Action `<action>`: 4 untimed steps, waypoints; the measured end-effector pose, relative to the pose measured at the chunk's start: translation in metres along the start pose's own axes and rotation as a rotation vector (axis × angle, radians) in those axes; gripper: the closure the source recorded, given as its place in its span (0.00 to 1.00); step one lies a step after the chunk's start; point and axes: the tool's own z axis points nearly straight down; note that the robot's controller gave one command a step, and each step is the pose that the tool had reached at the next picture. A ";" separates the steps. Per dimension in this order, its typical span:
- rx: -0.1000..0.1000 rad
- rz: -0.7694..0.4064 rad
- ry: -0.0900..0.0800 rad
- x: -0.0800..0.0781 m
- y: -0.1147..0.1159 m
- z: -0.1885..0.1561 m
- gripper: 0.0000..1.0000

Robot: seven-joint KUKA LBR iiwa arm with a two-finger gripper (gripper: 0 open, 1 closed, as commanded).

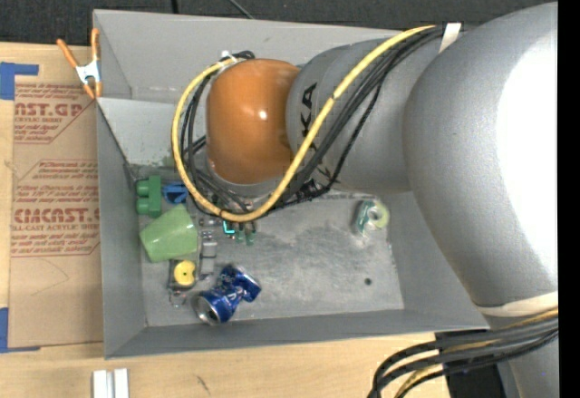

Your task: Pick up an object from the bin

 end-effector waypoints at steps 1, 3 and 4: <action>-0.007 -0.056 -0.040 0.020 -0.009 0.051 0.00; -0.004 0.071 -0.009 -0.014 -0.050 0.074 0.00; -0.002 0.077 -0.007 -0.014 -0.054 0.074 1.00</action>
Offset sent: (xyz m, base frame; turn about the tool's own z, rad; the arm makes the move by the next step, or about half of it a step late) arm -0.0369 -0.0102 -0.0742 -0.0638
